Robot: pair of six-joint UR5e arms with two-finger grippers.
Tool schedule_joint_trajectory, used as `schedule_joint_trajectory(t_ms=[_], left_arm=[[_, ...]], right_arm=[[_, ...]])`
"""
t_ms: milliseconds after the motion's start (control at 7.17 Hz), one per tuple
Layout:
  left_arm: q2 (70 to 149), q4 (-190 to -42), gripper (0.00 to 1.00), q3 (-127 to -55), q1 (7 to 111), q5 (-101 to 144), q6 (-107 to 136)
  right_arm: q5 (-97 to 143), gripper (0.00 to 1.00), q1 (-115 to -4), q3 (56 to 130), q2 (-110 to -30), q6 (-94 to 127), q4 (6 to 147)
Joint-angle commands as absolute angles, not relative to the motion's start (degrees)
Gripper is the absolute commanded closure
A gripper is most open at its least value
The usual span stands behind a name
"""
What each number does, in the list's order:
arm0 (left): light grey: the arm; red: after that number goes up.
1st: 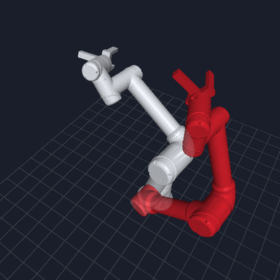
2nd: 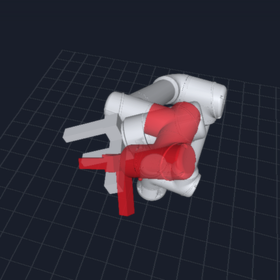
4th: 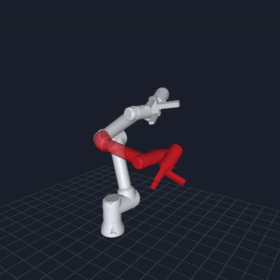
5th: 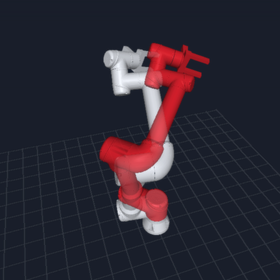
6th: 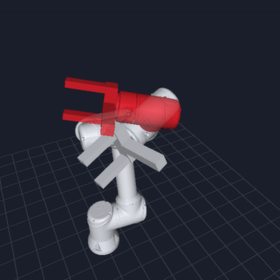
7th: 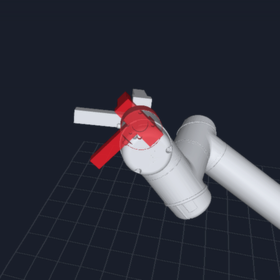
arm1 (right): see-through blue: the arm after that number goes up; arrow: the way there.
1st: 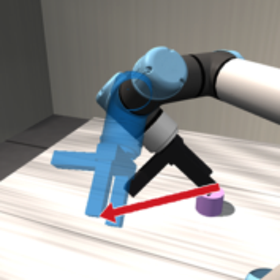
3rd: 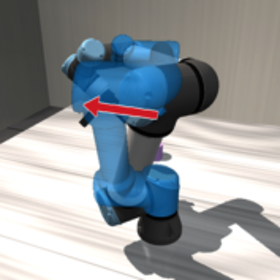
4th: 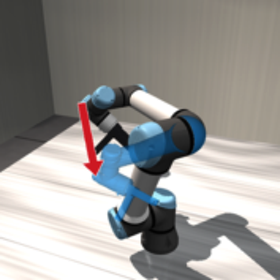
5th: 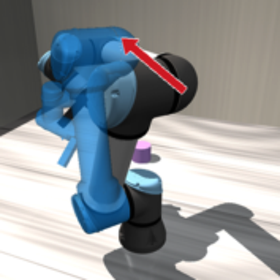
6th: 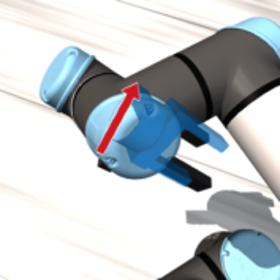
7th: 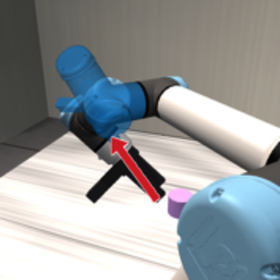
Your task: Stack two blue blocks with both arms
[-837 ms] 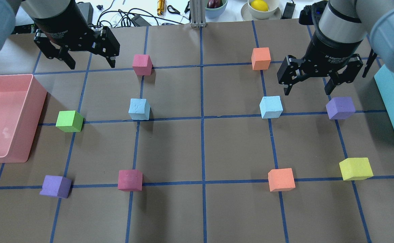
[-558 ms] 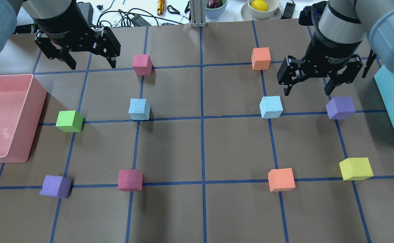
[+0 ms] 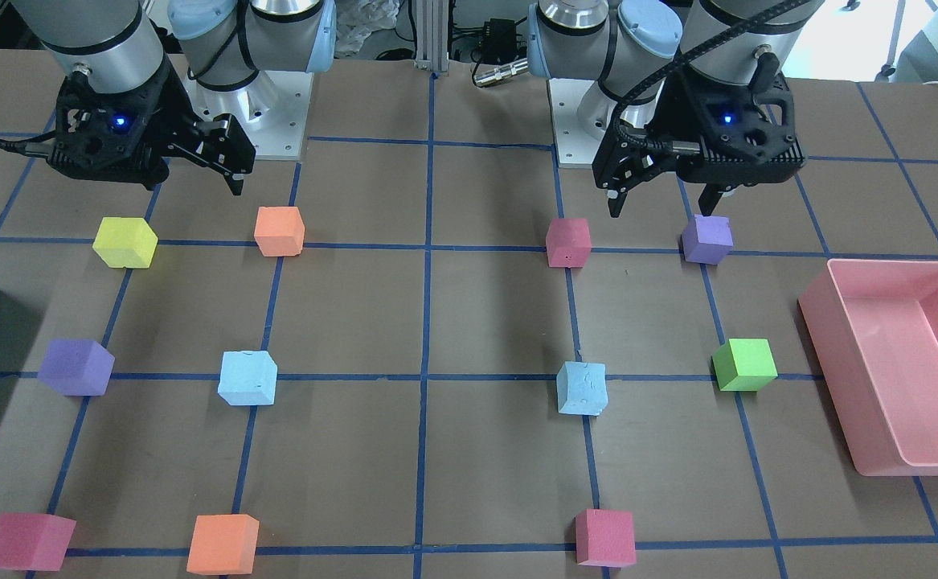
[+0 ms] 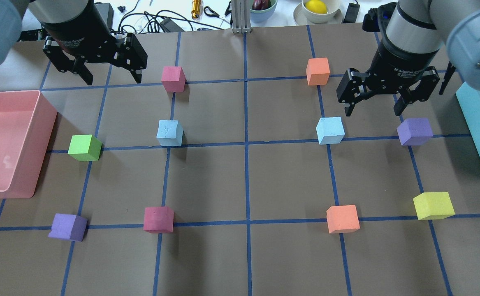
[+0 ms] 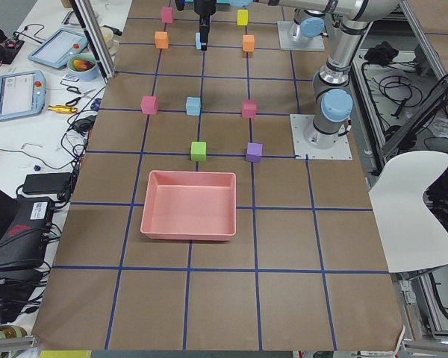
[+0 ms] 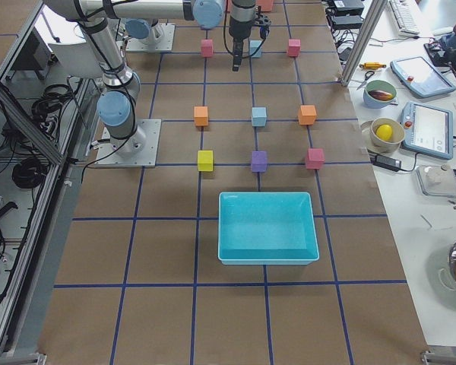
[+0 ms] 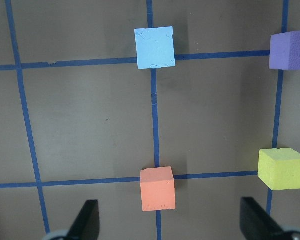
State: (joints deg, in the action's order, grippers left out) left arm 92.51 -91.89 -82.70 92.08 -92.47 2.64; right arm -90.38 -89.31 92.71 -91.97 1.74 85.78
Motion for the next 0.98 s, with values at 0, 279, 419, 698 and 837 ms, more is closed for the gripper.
schedule_joint_trajectory(t_ms=[0, 279, 419, 698, 837], left_arm=[[92.64, -91.85, 0.0, -82.71, 92.11, -92.64, 2.55], [92.55, -91.93, 0.0, -82.71, 92.2, -92.55, 2.38], [92.37, -91.76, 0.0, -82.71, 92.2, -92.55, 2.2], [92.29, -91.76, 0.0, -82.71, 92.2, -92.55, 1.93], [92.37, -91.67, 0.0, -82.71, 92.2, -92.55, 1.93]], right_arm=[[-90.44, 0.0, -89.12, 94.47, -89.41, 1.85, 85.78], [-89.83, 0.0, -89.21, 94.48, -87.28, 2.11, 91.97], [-89.91, 0.0, -89.21, 95.27, -84.06, 1.85, 97.59], [-89.74, 0.0, -89.21, 95.71, -75.8, 1.67, 108.39], [-89.56, 0.0, -89.38, 95.97, -72.98, 1.58, 111.07]])
